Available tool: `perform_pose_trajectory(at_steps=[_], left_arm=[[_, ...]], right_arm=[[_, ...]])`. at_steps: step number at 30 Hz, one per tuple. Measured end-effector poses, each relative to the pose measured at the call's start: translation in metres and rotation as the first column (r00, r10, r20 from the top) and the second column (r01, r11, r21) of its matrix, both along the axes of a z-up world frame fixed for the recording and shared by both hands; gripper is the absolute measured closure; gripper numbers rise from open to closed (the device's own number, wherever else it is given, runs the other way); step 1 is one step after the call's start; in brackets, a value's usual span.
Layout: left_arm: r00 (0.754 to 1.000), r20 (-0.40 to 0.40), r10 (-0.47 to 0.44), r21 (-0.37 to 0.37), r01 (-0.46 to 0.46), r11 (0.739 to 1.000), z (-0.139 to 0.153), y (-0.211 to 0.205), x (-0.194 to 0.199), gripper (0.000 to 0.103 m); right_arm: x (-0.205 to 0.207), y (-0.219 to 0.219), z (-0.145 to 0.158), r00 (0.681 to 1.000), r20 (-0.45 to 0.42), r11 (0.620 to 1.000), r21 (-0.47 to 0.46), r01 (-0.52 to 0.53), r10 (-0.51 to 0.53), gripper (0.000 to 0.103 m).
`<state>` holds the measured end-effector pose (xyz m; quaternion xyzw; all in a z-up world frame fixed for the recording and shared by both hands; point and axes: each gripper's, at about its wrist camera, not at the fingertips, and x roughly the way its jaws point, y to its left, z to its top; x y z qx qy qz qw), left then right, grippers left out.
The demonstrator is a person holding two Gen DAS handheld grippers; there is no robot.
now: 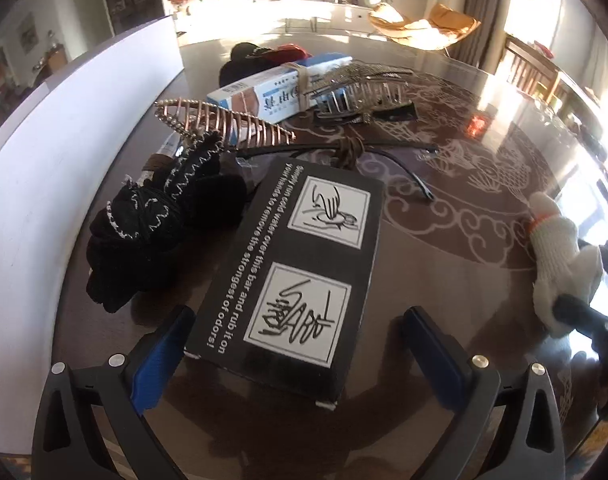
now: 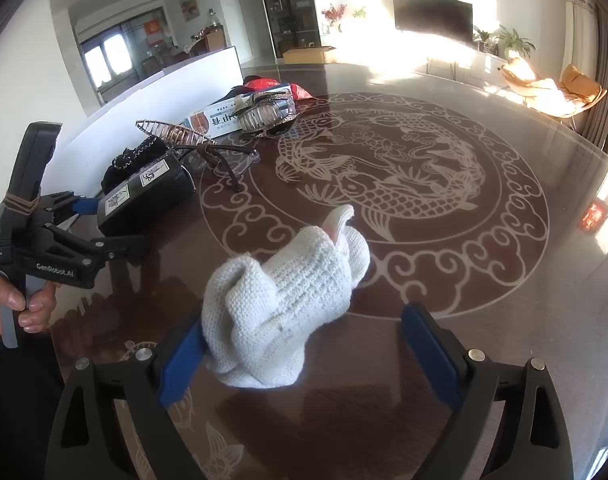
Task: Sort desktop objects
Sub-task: 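Grasp the white knit glove with the right tool and lift it, then grasp the black pictogram box with the left tool while the right tool holds the glove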
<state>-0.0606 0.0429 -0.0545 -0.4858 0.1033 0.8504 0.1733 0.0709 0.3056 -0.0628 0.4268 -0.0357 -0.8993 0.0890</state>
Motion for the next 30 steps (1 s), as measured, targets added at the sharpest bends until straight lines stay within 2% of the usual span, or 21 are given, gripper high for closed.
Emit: perform_pose_trajectory(at_steps=[4, 10, 16, 30], left_arm=[[0.998, -0.042, 0.050, 0.019, -0.050, 0.999, -0.003, 0.001, 0.007, 0.000], [0.995, -0.057, 0.076, 0.025, -0.075, 0.997, -0.004, 0.001, 0.006, 0.000], [0.994, -0.061, 0.086, 0.027, -0.084, 0.996, -0.004, 0.001, 0.008, 0.000], [0.994, -0.061, 0.088, 0.028, -0.087, 0.996, -0.004, 0.000, 0.008, 0.000]], right_arm=[[0.001, -0.003, 0.000, 1.000, -0.012, 0.999, 0.037, 0.019, -0.018, 0.003], [0.000, -0.006, -0.002, 1.000, -0.008, 0.997, 0.070, 0.024, -0.023, 0.000], [0.001, -0.009, -0.001, 0.999, -0.018, 0.993, 0.109, 0.043, -0.042, 0.000], [-0.001, -0.012, -0.003, 0.999, -0.008, 0.991, 0.126, 0.036, -0.036, 0.000]])
